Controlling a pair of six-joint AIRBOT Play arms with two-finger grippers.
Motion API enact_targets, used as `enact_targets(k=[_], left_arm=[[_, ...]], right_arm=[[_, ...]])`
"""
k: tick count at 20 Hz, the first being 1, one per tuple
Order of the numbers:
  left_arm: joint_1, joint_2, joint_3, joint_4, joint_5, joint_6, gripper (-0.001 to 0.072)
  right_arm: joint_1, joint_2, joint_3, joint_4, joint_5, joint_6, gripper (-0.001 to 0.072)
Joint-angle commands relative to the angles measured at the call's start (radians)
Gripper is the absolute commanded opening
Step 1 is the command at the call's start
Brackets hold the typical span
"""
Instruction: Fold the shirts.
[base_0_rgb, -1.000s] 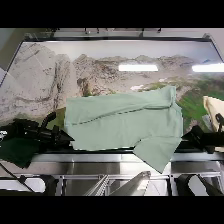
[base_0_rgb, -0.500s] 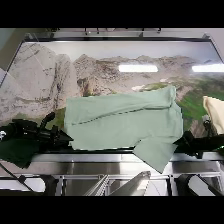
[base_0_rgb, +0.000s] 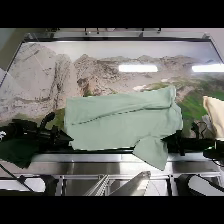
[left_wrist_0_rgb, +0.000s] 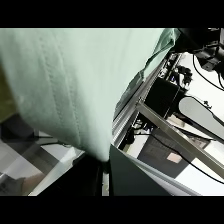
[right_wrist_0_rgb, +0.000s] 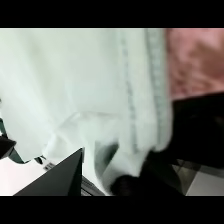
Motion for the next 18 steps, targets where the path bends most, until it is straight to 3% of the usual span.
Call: enact_targets(k=[1,5,6,7,10,13,15,18], left_arm=[[0.003,0.092,-0.05,-0.043,-0.069,0.021,0.0017],[0.0,0.322,-0.15,-0.051,-0.11,0.003,0.0018],[0.0,0.364,-0.159,-0.051,-0.101,-0.014,0.0018],[0.0,0.397,-0.161,-0.052,-0.092,-0.035,0.0018],[0.001,0.504,-0.135,-0.048,-0.046,-0.093,0.0019],[0.01,0.568,-0.042,0.03,-0.065,-0.183,0.0019],[0.048,0.56,0.025,0.087,-0.043,-0.212,0.0019],[0.122,0.473,0.112,0.114,0.025,-0.211,0.0019]], right_arm=[[0.0,0.004,-0.005,0.103,0.019,-0.126,0.0235],[-0.001,0.085,-0.061,0.128,0.021,-0.174,0.0218],[-0.002,0.112,-0.076,0.129,0.021,-0.183,0.0074],[-0.002,0.145,-0.082,0.138,0.023,-0.182,0.0024],[-0.002,0.267,-0.068,0.23,0.077,-0.142,0.0024],[-0.005,0.4,0.023,0.209,0.096,-0.011,0.0024],[-0.038,0.458,0.091,0.159,0.09,0.072,0.0024],[-0.112,0.476,0.151,0.142,0.103,0.087,0.0024]])
